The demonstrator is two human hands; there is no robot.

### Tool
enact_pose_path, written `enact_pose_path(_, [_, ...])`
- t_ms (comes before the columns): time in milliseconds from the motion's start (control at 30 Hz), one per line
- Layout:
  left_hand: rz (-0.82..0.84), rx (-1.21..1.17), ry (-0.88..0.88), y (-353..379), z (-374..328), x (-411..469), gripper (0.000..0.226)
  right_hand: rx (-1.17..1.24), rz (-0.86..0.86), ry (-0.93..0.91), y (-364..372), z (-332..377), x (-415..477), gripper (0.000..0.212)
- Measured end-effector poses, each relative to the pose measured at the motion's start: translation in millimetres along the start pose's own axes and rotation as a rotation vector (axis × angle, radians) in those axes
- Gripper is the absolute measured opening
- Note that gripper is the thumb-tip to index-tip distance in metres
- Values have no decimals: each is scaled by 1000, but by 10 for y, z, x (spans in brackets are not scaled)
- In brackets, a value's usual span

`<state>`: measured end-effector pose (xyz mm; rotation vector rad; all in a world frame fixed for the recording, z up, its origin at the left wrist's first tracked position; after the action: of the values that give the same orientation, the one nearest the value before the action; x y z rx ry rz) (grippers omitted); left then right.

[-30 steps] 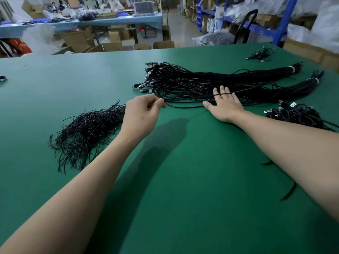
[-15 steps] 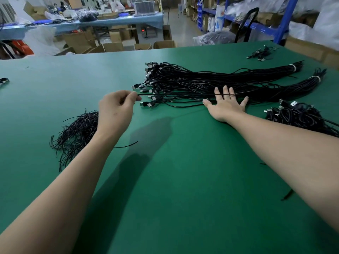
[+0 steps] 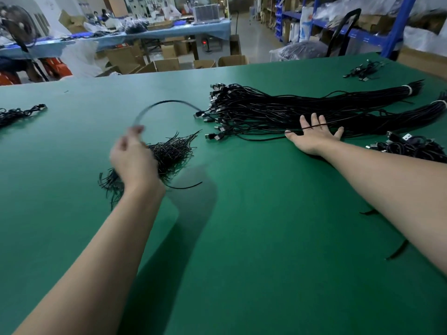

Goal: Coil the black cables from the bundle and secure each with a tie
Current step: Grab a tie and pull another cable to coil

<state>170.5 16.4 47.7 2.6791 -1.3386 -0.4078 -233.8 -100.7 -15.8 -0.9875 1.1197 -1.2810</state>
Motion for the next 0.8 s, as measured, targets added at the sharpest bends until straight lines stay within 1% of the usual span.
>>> enact_pose_path(133, [630,562,-89,391,334,-502,26,10,-65,-43,-27,117,-97,84])
enact_pose_path(167, [752,693,-88,433,393,-619,29,30,-74,-55,-35,148,-123,84])
enact_pose_path(200, [836,851,-52,465,433,-712,35,56,-81,-66,-50,177,-142,84])
enact_pose_path(233, [870,1033,27,489,454,-794,43,82,-85,-74,-69,195,-164,84])
enact_pose_path(267, [832,1230,151,516,449,-845,51,105,-89,-77,-90,204,-187,84])
enact_pose_path(300, [710,1402,313,555,422,-851,60,119,-90,-79,-105,205,-204,84])
enact_pose_path(333, [517,1503,478,612,360,-840,68,128,-87,-80,-115,195,-220,84])
enact_pose_path(367, [322,1514,614,672,269,-839,69,134,-79,-82,-109,190,-227,84])
enact_pose_path(400, [204,1460,690,747,210,-851,64,137,-73,-84,-101,177,-237,83])
enact_pose_path(433, [182,1397,709,844,223,-853,57,133,-69,-87,-88,161,-244,82])
enact_pose_path(467, [232,1386,686,967,299,-843,55,122,-68,-93,-71,148,-247,82])
enact_pose_path(533, [378,1488,602,1209,576,-820,66,79,-72,-113,-37,123,-249,83])
enact_pose_path(567, [407,1542,570,1285,696,-795,69,56,-77,-124,-22,119,-246,83])
enact_pose_path(600, [401,1572,560,1336,778,-755,68,38,-84,-135,-12,116,-238,83])
enact_pose_path(633, [381,1574,574,1375,826,-713,64,23,-88,-143,3,118,-229,83])
enact_pose_path(733, [356,1503,598,1425,843,-623,40,-18,-84,-149,40,116,-189,82])
enact_pose_path(800, [356,1537,625,1437,827,-627,30,-38,-62,-137,74,119,-158,81])
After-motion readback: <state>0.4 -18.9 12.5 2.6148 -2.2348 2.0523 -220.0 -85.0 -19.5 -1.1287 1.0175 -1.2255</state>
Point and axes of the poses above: each hand's wrist, its own x-axis towards the middle knuckle, its own y-axis out of the palm, z = x × y, the point moved 6 cm from there along x, towards the middle knuckle, and after that the axes turned 15 degrees about -y, right-handed, at the moved point
